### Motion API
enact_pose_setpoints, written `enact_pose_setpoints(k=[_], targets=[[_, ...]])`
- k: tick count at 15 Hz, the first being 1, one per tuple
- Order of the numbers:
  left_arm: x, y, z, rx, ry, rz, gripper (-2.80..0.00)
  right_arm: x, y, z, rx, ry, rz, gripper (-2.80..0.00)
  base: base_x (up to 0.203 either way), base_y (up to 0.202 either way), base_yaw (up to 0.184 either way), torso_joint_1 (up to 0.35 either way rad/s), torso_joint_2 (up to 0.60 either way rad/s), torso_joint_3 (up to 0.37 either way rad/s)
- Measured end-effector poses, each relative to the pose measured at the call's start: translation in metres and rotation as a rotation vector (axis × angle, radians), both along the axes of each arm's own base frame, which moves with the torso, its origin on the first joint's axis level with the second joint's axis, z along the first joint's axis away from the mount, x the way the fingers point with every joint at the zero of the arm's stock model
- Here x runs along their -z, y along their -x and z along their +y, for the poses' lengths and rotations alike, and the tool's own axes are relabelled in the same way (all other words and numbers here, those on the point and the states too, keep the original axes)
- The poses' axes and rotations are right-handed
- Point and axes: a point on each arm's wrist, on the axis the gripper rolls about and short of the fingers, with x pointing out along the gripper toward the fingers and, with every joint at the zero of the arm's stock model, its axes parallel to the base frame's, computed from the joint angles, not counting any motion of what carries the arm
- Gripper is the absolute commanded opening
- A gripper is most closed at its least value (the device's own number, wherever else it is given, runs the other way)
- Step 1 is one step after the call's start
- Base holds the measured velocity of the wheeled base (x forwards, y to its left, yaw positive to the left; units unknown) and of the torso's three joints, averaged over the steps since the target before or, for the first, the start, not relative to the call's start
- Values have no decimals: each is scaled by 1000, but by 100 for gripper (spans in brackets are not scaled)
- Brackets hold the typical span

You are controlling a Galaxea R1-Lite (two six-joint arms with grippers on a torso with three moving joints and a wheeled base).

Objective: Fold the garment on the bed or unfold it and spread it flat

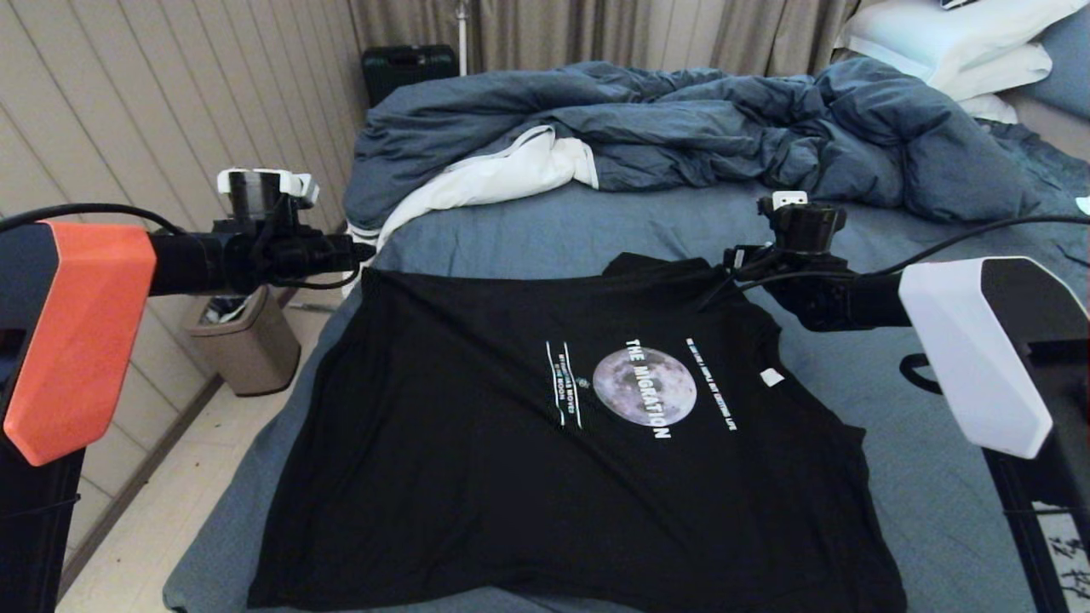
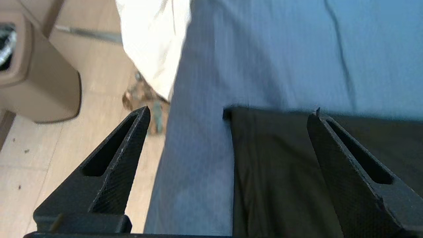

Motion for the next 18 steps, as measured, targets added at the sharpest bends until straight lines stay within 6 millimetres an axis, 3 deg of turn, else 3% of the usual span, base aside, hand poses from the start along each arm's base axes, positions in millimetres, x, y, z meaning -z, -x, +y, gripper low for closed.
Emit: enact_pose_setpoints(k=[5,7,10,12,13,14,16,18], targets=[[-11,7,0,5,19,7,0,0,1,0,0,-1,10,0,0,0,0,0,0,0],[-31,21,0,-12,67,24,0,-5,6,-2,5,-14,52,0,0,0,0,0,0,0],[-76,61,9,-51,133,45,0,-39,29,-9,8,-76,89,0,0,0,0,0,0,0],[-110,98,20,-63,136,5,0,-74,58,-11,-26,-121,103,0,0,0,0,0,0,0],[-127,119,24,-66,129,-19,0,-92,75,-11,-46,-134,105,-280,0,0,0,0,0,0],[-145,144,28,-69,120,-48,-280,-113,96,-10,-66,-143,106,-280,0,0,0,0,0,0],[-171,196,34,-75,94,-96,-280,-146,144,-9,-99,-151,122,-280,0,0,0,0,0,0],[-177,252,36,-74,52,-107,-280,-173,203,-7,-162,-156,152,-280,0,0,0,0,0,0]])
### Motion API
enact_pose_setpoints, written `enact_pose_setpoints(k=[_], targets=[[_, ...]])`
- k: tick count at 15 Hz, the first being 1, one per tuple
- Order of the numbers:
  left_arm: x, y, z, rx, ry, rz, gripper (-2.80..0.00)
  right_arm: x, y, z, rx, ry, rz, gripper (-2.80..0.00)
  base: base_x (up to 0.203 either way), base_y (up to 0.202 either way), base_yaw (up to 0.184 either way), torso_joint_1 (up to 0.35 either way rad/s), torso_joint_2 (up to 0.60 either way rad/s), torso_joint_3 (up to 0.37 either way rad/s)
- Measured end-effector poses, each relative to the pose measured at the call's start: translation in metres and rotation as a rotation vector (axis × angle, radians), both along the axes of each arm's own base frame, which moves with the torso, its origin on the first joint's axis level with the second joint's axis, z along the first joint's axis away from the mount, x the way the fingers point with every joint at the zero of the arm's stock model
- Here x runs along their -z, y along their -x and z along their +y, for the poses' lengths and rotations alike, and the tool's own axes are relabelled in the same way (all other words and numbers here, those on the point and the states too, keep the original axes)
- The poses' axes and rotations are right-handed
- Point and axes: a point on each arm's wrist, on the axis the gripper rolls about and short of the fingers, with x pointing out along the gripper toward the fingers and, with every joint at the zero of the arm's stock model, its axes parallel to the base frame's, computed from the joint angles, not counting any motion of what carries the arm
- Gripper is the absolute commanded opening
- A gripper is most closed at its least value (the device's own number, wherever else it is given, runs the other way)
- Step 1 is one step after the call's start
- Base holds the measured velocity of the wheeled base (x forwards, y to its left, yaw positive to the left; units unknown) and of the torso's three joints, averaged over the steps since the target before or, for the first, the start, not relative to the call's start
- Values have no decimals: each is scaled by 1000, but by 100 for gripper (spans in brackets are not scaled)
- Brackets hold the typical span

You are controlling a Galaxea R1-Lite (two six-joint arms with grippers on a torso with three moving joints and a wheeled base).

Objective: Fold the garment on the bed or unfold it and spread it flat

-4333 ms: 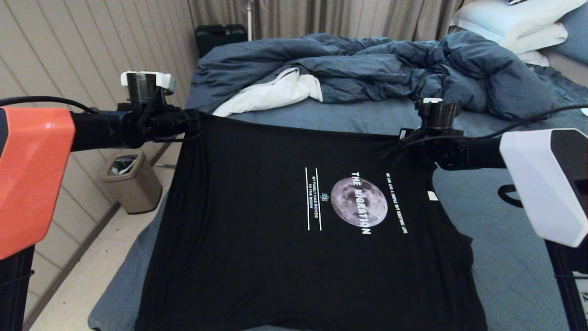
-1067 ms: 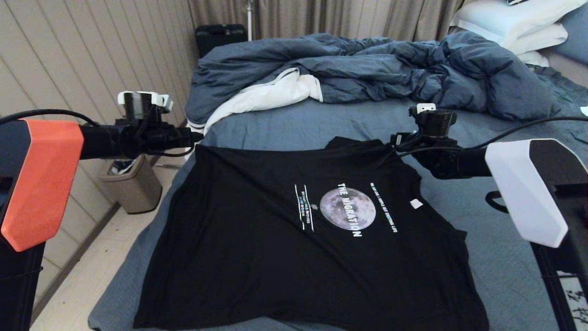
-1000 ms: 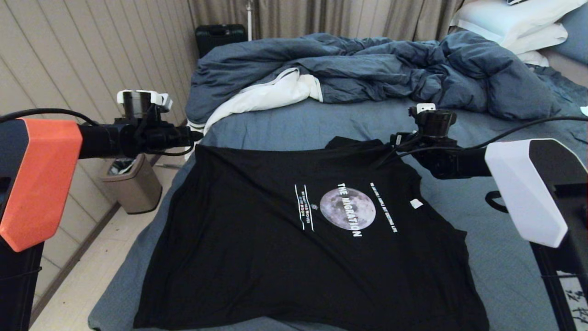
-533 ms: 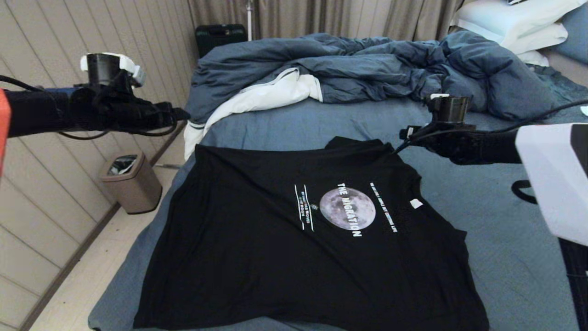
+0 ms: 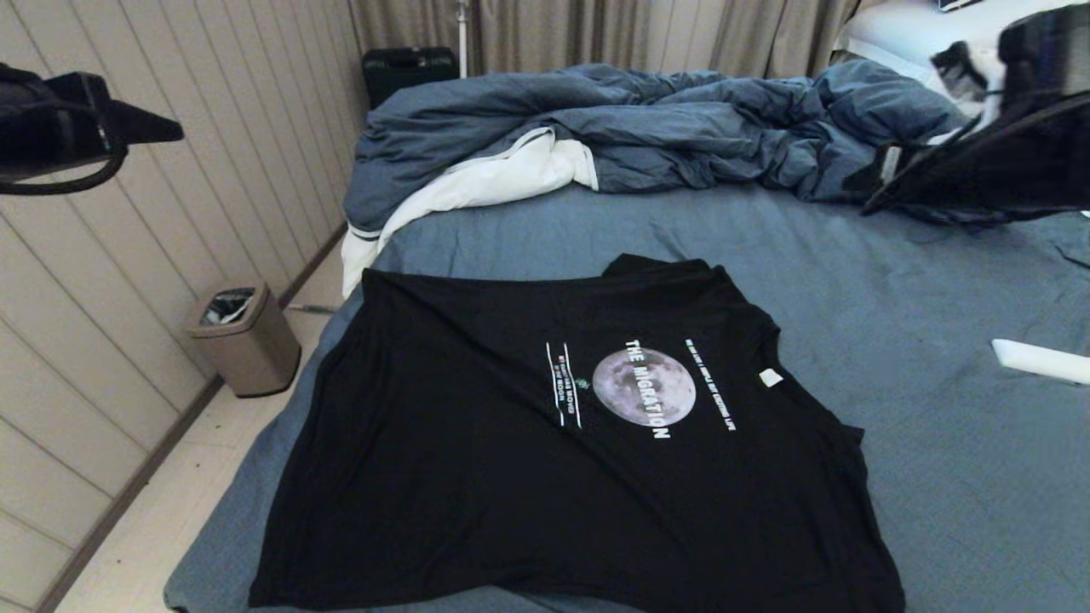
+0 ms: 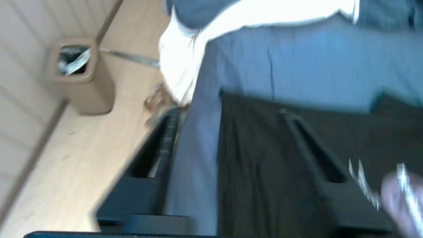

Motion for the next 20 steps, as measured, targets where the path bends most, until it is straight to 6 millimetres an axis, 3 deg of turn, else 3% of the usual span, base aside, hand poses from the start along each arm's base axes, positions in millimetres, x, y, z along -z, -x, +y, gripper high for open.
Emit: enact_pose_setpoints(k=[2,4,7,11,13,16,18,20], targets=[[14,51,0,1,-32,24,-280,-10,62,-2,-70,-16,48,-280,0,0,0,0,0,0],[38,97,-1,3,-42,57,-280,8,116,-4,-114,-29,137,-280,0,0,0,0,0,0],[90,158,-3,7,-42,119,-280,58,184,-3,-132,-38,215,-280,0,0,0,0,0,0],[157,222,-6,2,-42,113,-280,131,249,2,-144,4,154,-280,0,0,0,0,0,0],[192,239,-7,0,-45,120,-280,160,277,5,-146,23,96,-280,0,0,0,0,0,0],[226,251,-7,5,-84,67,-280,205,308,7,-140,51,44,-280,0,0,0,0,0,0],[245,252,-7,10,-129,14,-280,234,316,7,-107,78,20,-280,0,0,0,0,0,0],[261,250,-7,-9,-165,-36,-280,242,318,7,-69,101,-60,-280,0,0,0,0,0,0]])
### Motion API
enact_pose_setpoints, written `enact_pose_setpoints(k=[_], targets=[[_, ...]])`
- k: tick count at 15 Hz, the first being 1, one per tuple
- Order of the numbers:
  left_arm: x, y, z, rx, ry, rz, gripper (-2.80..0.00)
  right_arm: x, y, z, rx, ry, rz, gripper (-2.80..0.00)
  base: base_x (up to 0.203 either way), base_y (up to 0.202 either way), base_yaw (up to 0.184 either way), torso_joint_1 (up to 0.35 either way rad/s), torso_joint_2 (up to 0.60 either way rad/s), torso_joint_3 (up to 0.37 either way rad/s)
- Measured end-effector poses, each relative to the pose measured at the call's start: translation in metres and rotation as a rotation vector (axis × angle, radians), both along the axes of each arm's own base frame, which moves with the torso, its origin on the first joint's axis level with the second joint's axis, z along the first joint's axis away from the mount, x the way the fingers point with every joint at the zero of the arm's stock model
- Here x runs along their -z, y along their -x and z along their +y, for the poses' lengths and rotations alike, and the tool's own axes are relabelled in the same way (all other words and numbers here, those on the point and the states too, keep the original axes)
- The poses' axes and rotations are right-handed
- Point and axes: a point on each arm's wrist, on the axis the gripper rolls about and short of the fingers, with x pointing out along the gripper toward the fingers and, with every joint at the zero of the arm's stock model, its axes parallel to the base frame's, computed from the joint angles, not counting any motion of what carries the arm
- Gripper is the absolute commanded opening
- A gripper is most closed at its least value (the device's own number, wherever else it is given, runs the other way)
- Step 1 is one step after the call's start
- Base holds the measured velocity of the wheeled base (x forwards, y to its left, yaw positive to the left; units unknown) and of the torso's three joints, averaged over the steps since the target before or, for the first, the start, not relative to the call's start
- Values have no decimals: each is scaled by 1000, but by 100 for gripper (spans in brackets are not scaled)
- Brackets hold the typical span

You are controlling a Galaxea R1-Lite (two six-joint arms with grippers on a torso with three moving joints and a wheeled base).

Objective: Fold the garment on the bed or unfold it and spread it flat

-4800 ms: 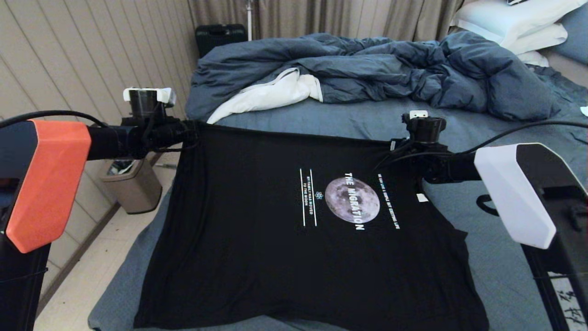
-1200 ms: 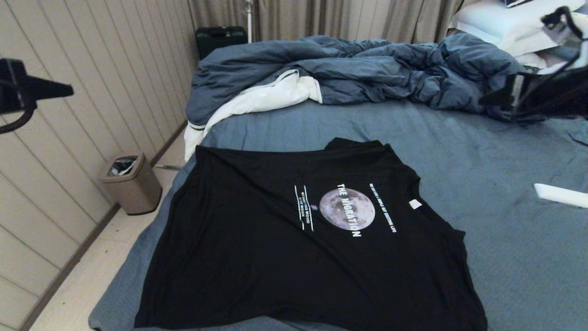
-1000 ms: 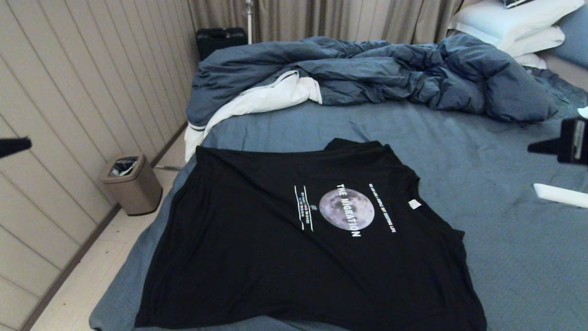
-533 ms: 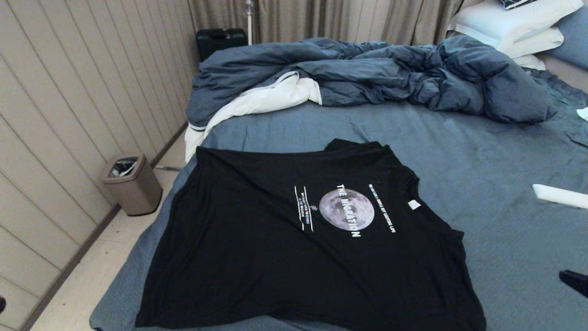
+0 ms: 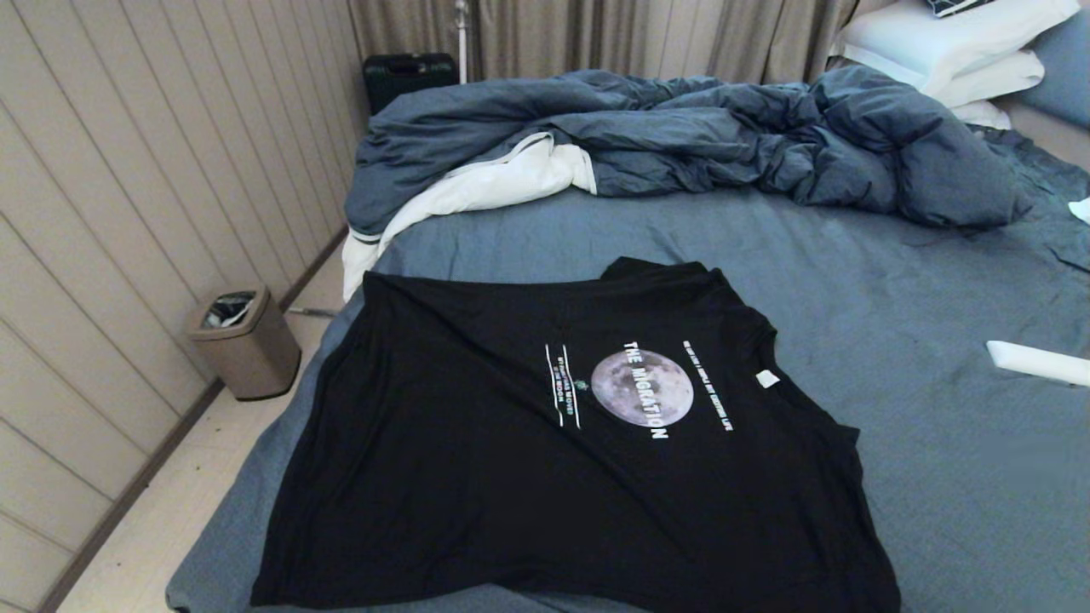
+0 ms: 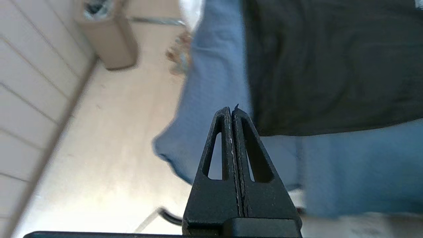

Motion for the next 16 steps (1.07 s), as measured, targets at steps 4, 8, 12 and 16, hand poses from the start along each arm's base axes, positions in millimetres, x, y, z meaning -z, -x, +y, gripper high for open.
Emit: enact_pose_setpoints(k=[4,8,12,16], targets=[[16,10,1,-10,-44,-70,-280,11,3,0,-4,32,40,-280,0,0,0,0,0,0],[17,19,1,-3,-29,-137,-280,14,7,0,-118,79,33,-280,0,0,0,0,0,0],[17,21,1,-13,8,-160,-280,17,19,0,-120,86,-98,-280,0,0,0,0,0,0],[16,20,1,-37,70,-200,-280,19,24,-1,-59,7,-173,-280,0,0,0,0,0,0]])
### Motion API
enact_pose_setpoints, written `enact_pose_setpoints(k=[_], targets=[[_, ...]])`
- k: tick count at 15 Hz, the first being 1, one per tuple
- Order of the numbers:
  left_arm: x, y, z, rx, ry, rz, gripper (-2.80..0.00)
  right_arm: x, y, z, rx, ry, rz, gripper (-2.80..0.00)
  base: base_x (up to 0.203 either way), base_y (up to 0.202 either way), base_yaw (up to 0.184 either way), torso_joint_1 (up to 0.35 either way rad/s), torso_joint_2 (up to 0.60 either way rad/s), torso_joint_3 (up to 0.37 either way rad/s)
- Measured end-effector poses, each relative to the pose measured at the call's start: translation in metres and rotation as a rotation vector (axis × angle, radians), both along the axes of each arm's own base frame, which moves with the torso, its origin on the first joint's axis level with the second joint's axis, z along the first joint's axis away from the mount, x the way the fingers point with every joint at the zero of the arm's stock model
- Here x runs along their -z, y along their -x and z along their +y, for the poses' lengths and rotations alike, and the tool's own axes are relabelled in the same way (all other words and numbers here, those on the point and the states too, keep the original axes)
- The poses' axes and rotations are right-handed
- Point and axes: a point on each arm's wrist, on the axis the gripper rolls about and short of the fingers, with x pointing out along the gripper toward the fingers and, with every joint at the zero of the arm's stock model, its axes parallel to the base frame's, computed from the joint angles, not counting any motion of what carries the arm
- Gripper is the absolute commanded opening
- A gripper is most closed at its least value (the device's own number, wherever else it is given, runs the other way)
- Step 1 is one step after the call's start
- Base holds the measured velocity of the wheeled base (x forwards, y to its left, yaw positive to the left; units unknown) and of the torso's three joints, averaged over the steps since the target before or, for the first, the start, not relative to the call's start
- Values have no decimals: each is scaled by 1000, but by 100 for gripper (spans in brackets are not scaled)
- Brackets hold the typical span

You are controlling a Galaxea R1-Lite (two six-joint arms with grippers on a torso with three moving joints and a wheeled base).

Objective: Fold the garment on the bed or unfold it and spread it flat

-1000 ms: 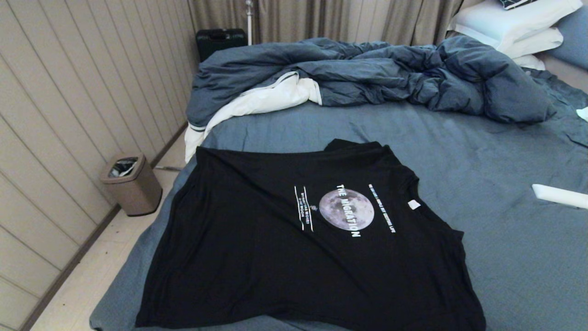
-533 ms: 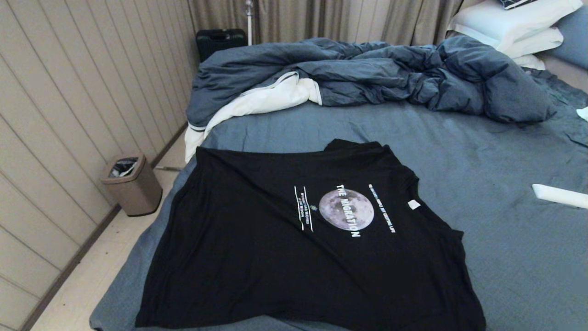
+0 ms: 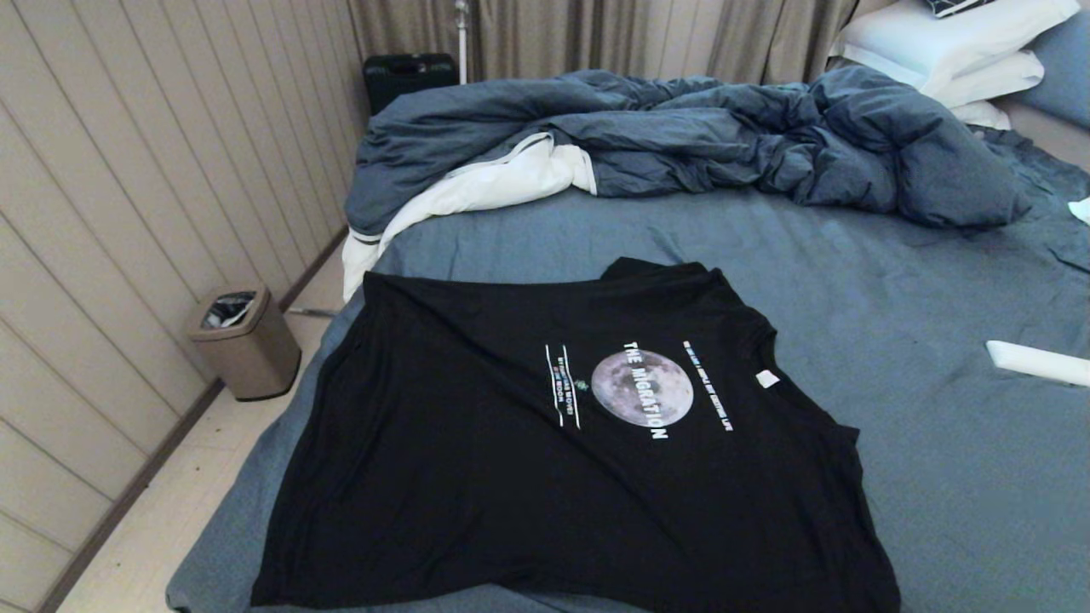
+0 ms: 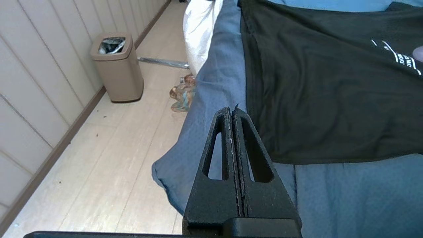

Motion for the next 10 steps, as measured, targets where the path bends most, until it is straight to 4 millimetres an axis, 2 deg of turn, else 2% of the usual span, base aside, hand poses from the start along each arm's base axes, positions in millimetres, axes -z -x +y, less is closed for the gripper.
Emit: enact_pose_setpoints(k=[10], targets=[[0,0,0,1,5,-4,-280,1,1,0,3,-9,-16,-280,0,0,0,0,0,0]])
